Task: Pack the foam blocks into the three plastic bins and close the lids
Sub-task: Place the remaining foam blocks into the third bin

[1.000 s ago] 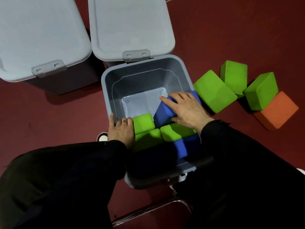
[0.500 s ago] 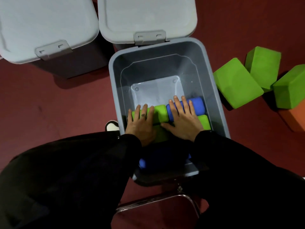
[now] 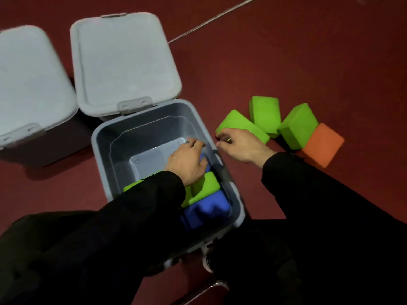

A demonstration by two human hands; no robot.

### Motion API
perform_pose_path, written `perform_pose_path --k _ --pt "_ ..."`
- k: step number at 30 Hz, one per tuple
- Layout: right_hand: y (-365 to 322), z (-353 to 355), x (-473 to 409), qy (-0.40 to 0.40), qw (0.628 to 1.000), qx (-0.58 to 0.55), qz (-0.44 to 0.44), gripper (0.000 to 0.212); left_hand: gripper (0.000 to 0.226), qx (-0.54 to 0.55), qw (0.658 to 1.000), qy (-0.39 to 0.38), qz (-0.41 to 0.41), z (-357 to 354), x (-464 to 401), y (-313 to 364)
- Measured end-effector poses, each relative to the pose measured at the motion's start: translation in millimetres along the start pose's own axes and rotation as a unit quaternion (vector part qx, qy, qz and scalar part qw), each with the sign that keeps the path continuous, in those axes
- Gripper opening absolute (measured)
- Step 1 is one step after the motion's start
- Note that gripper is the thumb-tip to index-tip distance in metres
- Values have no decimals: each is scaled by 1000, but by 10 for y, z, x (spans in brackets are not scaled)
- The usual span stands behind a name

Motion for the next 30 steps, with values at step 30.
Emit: perform_pose_path --k 30 --pt "4090 -349 -1947 97 943 -143 -285 105 58 -22 981 -148 122 -1724 -3281 -333"
Point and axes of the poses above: each hand's wrist, its own x-axis away from the middle knuckle, its own z-axis out of the back of the hand, y = z × x, the point moved 4 cm from there along -x, towards the middle knuckle, and after that the axes turned 9 degrees about -z, right-handed, at the moved point
